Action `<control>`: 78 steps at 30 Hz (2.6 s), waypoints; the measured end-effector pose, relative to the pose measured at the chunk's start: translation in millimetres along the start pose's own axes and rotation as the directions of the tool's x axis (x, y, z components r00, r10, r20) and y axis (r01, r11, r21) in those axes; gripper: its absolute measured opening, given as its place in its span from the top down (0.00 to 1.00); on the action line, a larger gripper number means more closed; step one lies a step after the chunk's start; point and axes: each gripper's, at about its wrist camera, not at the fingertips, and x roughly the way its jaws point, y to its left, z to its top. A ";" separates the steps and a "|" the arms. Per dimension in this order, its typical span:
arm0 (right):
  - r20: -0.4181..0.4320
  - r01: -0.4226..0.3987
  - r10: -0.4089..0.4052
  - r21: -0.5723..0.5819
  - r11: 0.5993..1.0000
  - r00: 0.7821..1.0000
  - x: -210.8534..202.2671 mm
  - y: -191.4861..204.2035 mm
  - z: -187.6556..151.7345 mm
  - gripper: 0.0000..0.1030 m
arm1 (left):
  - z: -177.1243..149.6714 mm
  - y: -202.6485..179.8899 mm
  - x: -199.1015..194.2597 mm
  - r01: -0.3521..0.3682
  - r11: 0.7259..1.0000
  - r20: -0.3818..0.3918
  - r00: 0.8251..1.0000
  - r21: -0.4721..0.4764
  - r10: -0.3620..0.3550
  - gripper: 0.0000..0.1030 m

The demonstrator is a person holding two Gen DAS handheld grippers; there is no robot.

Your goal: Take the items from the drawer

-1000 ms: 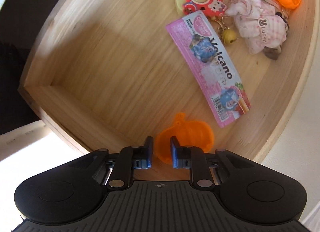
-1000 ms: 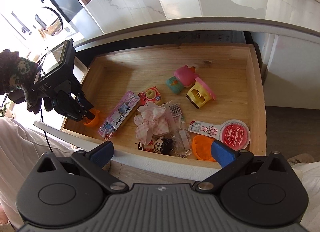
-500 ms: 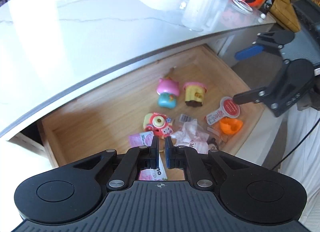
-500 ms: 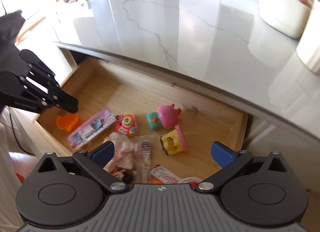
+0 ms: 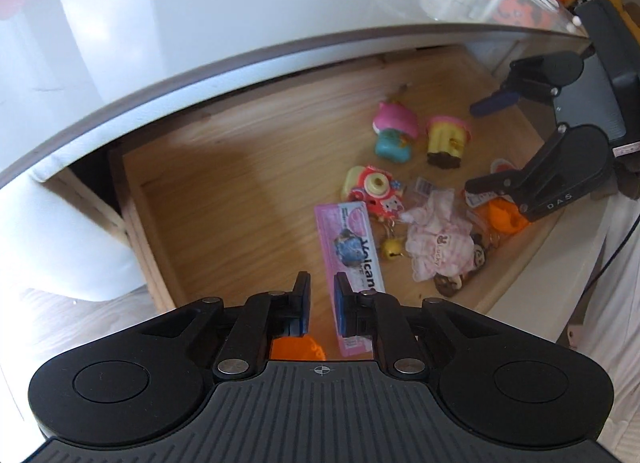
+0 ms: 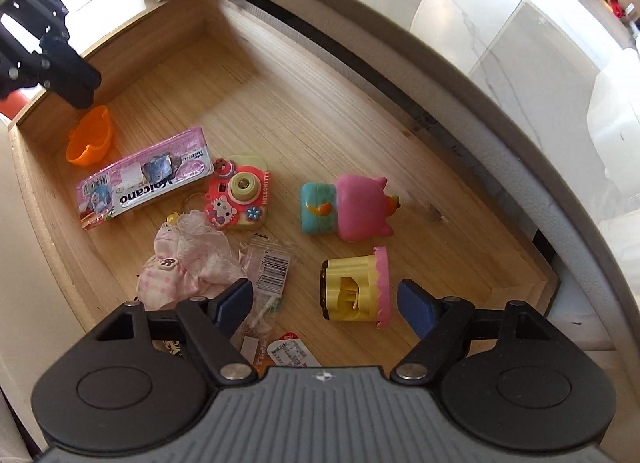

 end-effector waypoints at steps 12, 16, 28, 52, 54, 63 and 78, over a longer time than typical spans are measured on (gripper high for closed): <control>0.144 0.021 -0.038 0.119 0.993 0.989 -44.1 -15.7 -36.1 0.08 | 17.4 -1.6 40.7 0.009 1.000 -0.207 0.978 0.027 -0.003 0.86; 0.142 0.008 -0.027 0.129 0.992 0.990 -41.4 -17.5 -50.2 0.02 | 11.0 0.1 26.5 -0.050 0.988 -0.287 0.954 0.146 0.090 0.84; 0.146 0.011 -0.024 0.092 0.996 0.989 -41.8 -6.8 -55.8 0.02 | 15.1 16.0 36.3 -0.125 0.970 -0.312 0.931 0.209 0.188 0.83; 0.104 -0.035 0.024 0.104 0.994 0.994 -31.5 -10.8 -53.9 0.01 | 15.1 7.5 100.2 0.081 0.965 -0.480 0.876 0.249 0.051 0.86; 0.104 -0.036 0.025 0.106 0.994 0.994 -31.4 -11.3 -54.1 0.01 | 11.2 5.7 103.3 0.112 0.974 -0.504 0.864 0.195 0.002 0.88; 0.145 -0.018 0.000 0.122 0.992 0.989 -38.4 -18.1 -53.3 0.01 | 9.4 -21.9 71.2 0.046 0.963 -0.339 0.940 0.264 0.048 0.93; 0.021 0.114 -0.113 -0.129 0.985 0.993 12.4 -3.1 -4.0 0.29 | 6.2 -15.8 19.5 0.126 0.983 -0.083 0.990 0.133 -0.116 0.94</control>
